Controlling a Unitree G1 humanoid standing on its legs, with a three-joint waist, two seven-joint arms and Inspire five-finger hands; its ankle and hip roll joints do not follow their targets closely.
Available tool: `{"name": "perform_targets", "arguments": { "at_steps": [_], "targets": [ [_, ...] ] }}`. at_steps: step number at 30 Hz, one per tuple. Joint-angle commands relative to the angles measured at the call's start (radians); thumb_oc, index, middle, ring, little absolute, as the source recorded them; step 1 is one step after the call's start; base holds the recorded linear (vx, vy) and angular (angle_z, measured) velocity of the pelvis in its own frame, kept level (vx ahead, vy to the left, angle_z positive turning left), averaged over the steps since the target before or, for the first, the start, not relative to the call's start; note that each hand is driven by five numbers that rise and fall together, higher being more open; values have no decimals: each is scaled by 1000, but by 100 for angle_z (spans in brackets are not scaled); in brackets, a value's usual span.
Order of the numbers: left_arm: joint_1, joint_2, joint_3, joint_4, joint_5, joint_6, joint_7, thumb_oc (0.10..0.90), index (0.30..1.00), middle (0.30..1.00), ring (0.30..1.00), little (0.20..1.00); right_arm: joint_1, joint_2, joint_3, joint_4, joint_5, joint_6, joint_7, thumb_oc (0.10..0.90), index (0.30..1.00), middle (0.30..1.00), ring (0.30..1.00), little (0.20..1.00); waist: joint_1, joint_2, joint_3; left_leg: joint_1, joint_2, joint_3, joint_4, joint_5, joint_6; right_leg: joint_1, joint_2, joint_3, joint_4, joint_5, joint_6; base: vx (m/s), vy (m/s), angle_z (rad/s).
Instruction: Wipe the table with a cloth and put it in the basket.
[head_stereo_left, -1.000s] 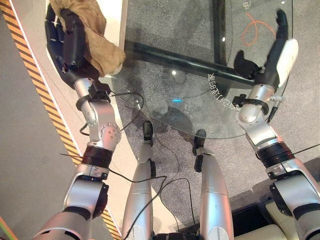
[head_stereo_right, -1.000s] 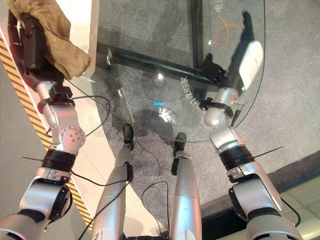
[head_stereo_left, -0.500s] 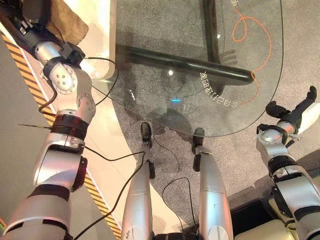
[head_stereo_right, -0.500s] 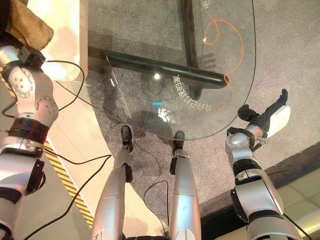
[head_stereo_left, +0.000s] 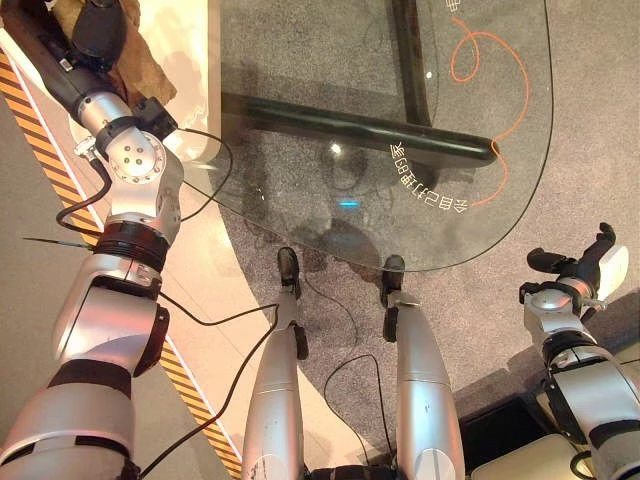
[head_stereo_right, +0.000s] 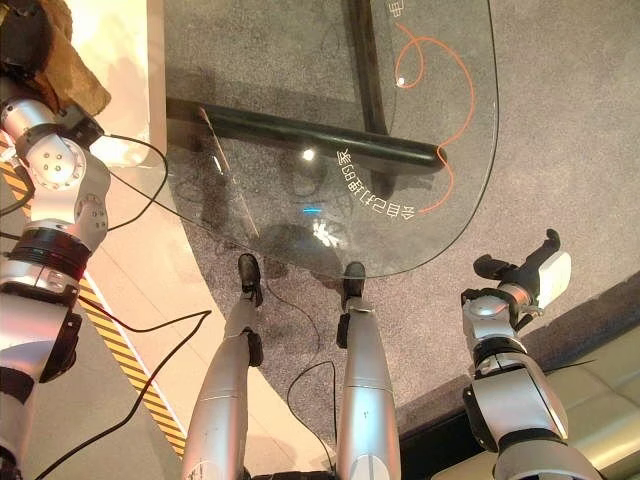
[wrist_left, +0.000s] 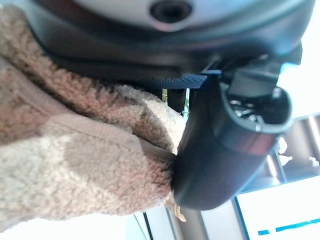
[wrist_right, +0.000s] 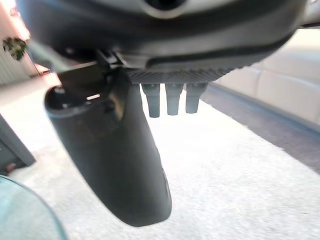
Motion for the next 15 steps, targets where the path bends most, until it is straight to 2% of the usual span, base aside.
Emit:
{"name": "perform_targets", "arguments": {
  "at_steps": [1,7,15],
  "targets": [
    [-206,143,2,42,95,-54,66,100,300,300,300,200,14,-77,-2,51,-17,33,-10,800,900,900,900,900,2,-26,-27,3,-9,40,168,-211,8,89,34,0,-253,96,19,0,0,0],
    [-234,158,-20,127,115,3,58,100,300,300,300,200,41,-62,28,69,-54,64,23,800,900,900,900,900,-12,-32,-27,-8,-4,40,168,-207,7,73,42,10,-246,94,17,12,39,0],
    [-257,178,-51,193,131,89,3,100,300,300,300,200,59,-59,41,66,-78,63,38,800,900,900,900,900,-23,-34,-27,-25,-3,41,167,-205,9,51,49,20,-244,97,17,9,21,-3]
  ]
}}
